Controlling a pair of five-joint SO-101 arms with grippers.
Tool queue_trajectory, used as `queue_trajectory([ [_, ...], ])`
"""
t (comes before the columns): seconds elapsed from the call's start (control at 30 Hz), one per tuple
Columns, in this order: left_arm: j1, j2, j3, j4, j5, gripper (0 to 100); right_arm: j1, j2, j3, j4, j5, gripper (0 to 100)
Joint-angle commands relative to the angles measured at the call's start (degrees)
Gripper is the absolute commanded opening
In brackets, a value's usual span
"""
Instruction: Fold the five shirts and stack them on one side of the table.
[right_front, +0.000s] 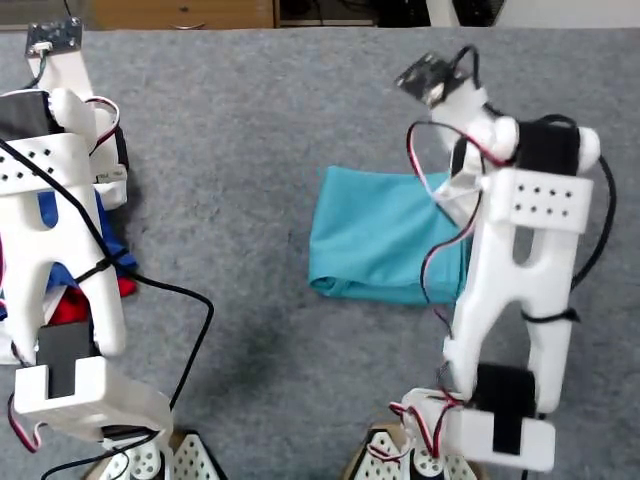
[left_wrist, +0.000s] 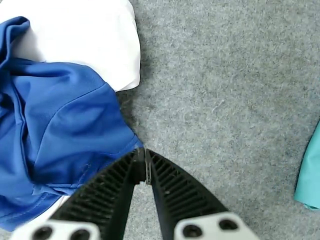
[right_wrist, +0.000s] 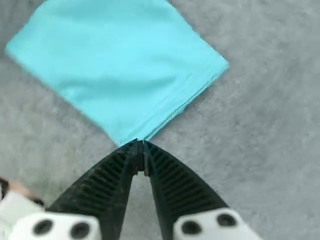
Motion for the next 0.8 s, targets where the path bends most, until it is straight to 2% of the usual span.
queue_trajectory([
  [0.0, -1.67, -2.95, -0.62, 0.18, 0.00, 2, -2.95, -2.68, 5.49, 0.88, 1.93, 0.2],
  [0.13, -4.22, -2.95, -0.09, 0.18, 0.00, 2, -10.24, -2.68, 14.37, -1.23, -6.24, 0.2],
  [0.2, -5.54, -2.95, -0.09, 0.18, 0.00, 2, -13.58, -2.95, 20.79, -6.77, -11.87, 0.2],
  [0.3, -7.12, -2.95, -0.09, 0.18, -0.35, 2, -18.15, -2.77, 30.20, -18.46, -16.44, 0.2],
  [0.5, -9.05, -2.95, -0.09, 0.18, -0.44, 2, -24.31, -2.59, 40.40, -32.88, -20.04, 0.2],
  [0.77, -9.49, -2.95, 0.00, 0.62, -0.44, 2, -24.22, 0.66, 38.55, -35.69, -21.36, 0.2],
])
